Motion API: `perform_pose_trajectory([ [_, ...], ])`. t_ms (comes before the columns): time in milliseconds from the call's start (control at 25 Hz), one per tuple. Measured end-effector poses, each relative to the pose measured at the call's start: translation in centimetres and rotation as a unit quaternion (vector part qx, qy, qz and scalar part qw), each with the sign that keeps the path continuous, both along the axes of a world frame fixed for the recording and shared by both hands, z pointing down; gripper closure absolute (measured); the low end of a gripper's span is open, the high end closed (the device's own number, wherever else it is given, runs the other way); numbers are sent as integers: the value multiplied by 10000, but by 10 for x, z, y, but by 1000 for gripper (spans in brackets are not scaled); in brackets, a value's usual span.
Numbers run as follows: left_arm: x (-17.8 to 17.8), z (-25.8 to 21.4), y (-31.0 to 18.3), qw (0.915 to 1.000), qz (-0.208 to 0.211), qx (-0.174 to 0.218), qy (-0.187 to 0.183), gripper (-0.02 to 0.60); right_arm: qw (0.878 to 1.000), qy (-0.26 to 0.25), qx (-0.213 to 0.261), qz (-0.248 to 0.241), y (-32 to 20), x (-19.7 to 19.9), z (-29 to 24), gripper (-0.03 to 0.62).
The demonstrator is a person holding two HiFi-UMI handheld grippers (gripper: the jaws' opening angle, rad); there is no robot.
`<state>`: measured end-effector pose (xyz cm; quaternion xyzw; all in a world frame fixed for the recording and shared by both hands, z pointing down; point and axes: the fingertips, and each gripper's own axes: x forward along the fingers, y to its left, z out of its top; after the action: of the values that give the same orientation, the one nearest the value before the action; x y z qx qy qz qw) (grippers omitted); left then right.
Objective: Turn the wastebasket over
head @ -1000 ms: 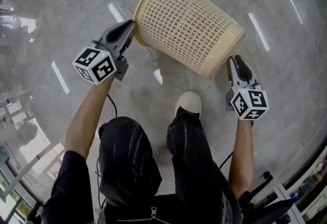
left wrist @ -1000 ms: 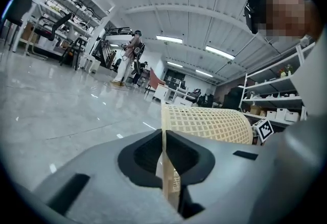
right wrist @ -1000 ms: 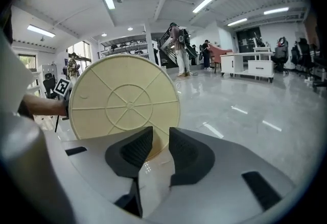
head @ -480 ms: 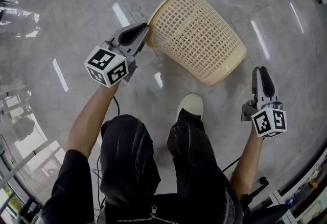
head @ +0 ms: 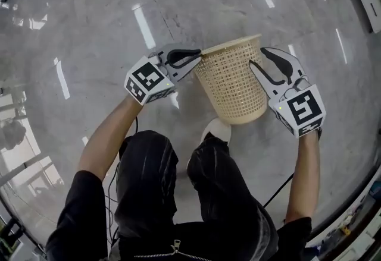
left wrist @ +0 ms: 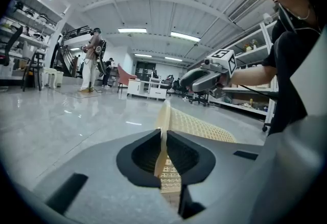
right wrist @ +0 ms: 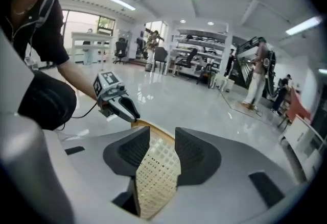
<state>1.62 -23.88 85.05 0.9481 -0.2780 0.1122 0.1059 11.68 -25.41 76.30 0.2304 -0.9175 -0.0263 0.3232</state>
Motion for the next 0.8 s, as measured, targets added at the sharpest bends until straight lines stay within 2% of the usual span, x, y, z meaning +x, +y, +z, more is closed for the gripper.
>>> perform_pose_trajectory([
  [80, 0, 0, -2, 9997, 221, -18, -69, 549, 9992, 307, 6, -253, -10, -8, 10, 451],
  [200, -7, -1, -13, 9989, 416, -85, -196, 548, 9972, 628, -135, -381, -25, -6, 29, 444],
  [320, -22, 2, -22, 9978, 574, -156, -288, 545, 9970, 665, -303, -272, -40, 4, 45, 444],
  [440, -44, 6, -31, 9969, 653, -299, -328, 540, 9951, 707, -583, -374, -47, 7, 58, 444],
  [600, -59, 9, -38, 9949, 816, -480, -345, 538, 9951, 668, -585, -436, -67, 7, 66, 445],
  [800, -61, 12, -40, 9935, 962, -514, -331, 537, 9876, 1112, -669, -884, -82, 2, 85, 447],
])
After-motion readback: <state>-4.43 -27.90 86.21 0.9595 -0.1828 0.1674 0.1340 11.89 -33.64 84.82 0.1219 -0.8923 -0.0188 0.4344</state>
